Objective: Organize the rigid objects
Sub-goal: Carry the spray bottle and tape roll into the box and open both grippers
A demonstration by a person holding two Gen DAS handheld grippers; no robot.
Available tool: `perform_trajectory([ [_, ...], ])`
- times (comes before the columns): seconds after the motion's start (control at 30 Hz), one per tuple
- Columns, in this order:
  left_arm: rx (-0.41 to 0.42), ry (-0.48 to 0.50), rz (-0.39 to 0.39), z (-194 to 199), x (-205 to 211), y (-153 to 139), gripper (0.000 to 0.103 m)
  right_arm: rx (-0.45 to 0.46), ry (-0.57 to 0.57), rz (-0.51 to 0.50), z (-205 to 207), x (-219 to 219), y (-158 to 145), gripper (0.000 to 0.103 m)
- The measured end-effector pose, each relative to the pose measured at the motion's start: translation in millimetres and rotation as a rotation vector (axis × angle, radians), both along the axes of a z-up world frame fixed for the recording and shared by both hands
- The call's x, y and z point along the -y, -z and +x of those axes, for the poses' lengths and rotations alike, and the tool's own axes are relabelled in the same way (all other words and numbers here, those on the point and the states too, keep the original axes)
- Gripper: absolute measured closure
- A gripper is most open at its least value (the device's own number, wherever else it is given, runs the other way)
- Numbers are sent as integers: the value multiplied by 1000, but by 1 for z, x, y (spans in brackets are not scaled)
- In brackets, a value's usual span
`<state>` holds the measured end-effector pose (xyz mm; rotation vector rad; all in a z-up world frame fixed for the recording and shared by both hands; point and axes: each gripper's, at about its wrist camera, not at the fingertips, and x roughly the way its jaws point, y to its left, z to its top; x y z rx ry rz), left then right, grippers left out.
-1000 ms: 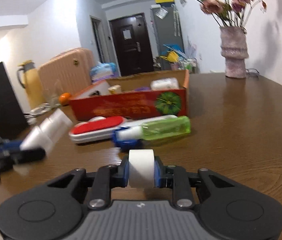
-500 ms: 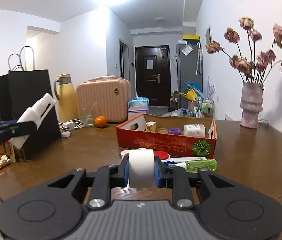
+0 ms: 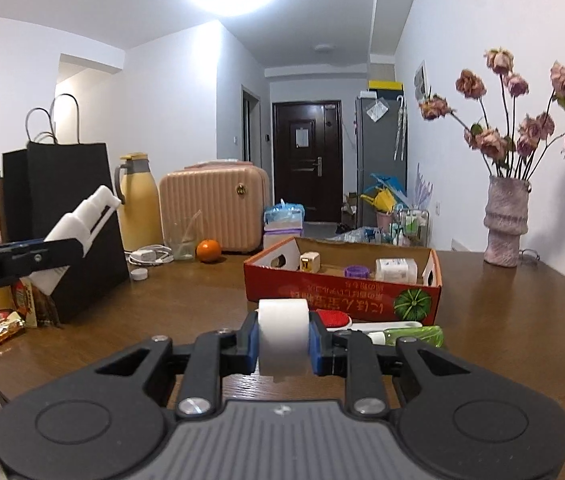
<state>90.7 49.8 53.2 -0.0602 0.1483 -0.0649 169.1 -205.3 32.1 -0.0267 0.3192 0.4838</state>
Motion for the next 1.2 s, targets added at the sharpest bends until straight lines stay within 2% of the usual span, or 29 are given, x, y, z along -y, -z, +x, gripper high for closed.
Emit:
perform_trajectory([
  [0.13,-27,36,1,41,-7,-1,75,-3,-10,12,40,2,-3,80],
  [0.23,-51,64,49,89,-7,-1,75,-26,-36,38,82,6,-8,80],
  [0.43,-128,106,130,219,-4,-10,75,-36,-20,-27,189,6,-21,80],
  [0.53,-205,126,139,288,-5,-12,75,-75,3,-86,248,3,-21,80],
  [0.67,-373,163,134,381,-8,2,75,-159,52,-188,326,-4,-7,80],
  [0.8,-523,185,90,454,-12,24,75,-294,102,-193,389,-3,20,80],
  [0.87,-581,167,65,482,-14,35,75,-333,128,-206,410,-4,32,80],
  [0.93,-625,177,92,501,-11,47,74,-353,145,-229,424,-7,42,79],
  [1.03,-611,184,156,510,-5,59,64,-343,171,-271,436,-11,52,79],
  [1.07,-607,188,164,511,-4,62,54,-331,177,-293,439,-14,56,69],
  [1.1,-609,191,167,512,-5,65,47,-317,188,-319,441,-17,60,45],
  [1.13,-615,189,161,512,-5,68,36,-302,202,-345,444,-19,65,32],
  [1.17,-627,189,155,514,-7,71,28,-285,196,-364,445,-21,66,29],
  [1.2,-636,193,152,513,-7,73,28,-272,197,-372,447,-22,65,28],
])
